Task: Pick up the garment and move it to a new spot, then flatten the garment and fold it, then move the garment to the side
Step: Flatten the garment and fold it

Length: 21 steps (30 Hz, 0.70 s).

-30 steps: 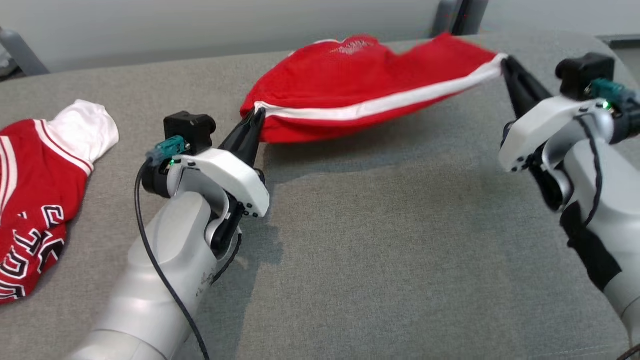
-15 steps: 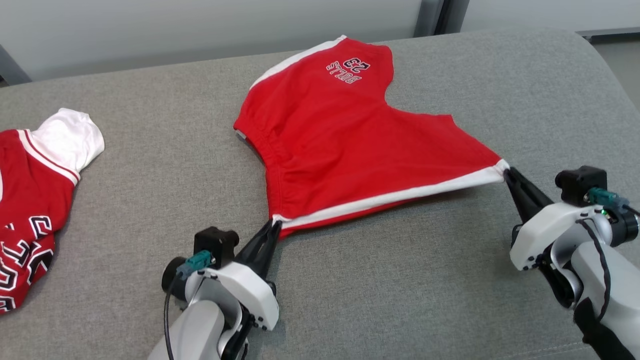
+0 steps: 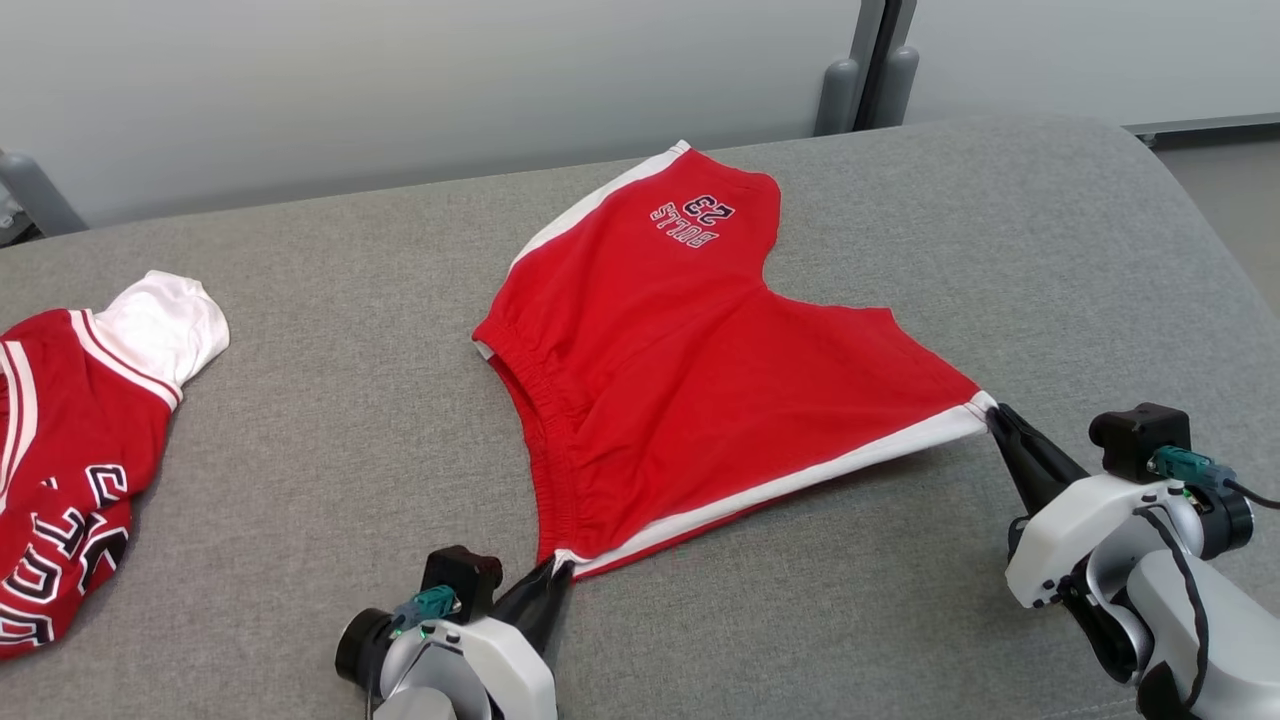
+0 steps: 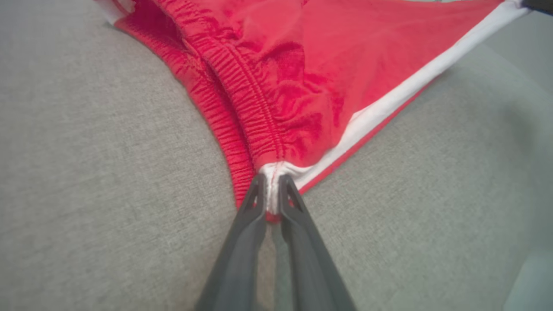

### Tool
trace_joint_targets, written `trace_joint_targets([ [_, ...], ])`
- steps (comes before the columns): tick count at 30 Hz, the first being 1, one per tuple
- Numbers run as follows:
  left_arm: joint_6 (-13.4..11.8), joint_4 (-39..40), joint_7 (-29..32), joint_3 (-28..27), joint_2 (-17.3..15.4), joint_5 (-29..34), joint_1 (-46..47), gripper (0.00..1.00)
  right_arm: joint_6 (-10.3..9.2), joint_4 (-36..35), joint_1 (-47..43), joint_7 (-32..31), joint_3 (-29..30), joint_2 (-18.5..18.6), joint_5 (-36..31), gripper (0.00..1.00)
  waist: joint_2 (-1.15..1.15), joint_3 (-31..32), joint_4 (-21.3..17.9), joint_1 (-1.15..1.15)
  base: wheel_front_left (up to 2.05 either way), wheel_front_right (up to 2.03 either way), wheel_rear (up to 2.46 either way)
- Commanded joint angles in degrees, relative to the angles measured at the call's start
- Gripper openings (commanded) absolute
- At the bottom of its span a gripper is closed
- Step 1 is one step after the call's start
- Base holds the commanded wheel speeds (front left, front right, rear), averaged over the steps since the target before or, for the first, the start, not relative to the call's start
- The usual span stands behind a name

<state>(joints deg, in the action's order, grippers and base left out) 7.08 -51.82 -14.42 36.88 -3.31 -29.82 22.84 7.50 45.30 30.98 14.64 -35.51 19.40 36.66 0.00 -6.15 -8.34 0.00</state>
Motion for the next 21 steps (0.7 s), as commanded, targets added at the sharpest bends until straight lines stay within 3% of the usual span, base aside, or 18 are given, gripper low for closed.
trace_joint_targets([
  [1,0.4,-0.1,-0.56,-0.94,-0.95,-0.58,2.04,0.49,-0.01,-1.07,-0.96,0.36,-0.11,0.51,-0.45,0.0,0.0,0.15,-0.11,0.0,0.0,0.0,0.0],
  [2,0.4,-1.16,-0.53,0.2,-0.85,-0.67,2.44,0.47,-0.01,-1.15,-1.12,0.36,-0.14,0.46,-0.54,0.0,0.0,0.31,-0.16,0.0,0.0,0.0,0.0],
  [3,0.4,-1.82,-0.53,1.35,-0.73,-0.92,2.78,0.33,-0.01,-1.23,-1.27,0.36,-0.2,0.45,-0.57,0.0,0.0,0.43,-0.19,0.0,0.0,0.0,0.0],
  [4,0.4,-2.23,-0.53,2.35,-0.63,-1.24,3.12,0.0,-0.01,-1.4,-1.43,0.36,-0.19,0.55,-0.57,0.0,0.0,0.53,-0.18,0.0,0.0,0.0,0.0],
  [9,0.4,-1.73,-0.56,4.07,-0.8,-2.55,3.77,0.0,-0.01,-2.98,-3.77,0.36,0.96,1.82,-1.12,0.0,0.0,1.01,0.37,0.0,0.0,0.0,0.0],
  [21,0.4,7.63,-0.57,-1.66,-3.79,-1.21,-4.26,0.0,-0.01,-1.33,-11.93,0.36,3.35,1.85,-3.04,0.0,0.0,1.37,1.43,0.0,0.0,0.0,0.0],
])
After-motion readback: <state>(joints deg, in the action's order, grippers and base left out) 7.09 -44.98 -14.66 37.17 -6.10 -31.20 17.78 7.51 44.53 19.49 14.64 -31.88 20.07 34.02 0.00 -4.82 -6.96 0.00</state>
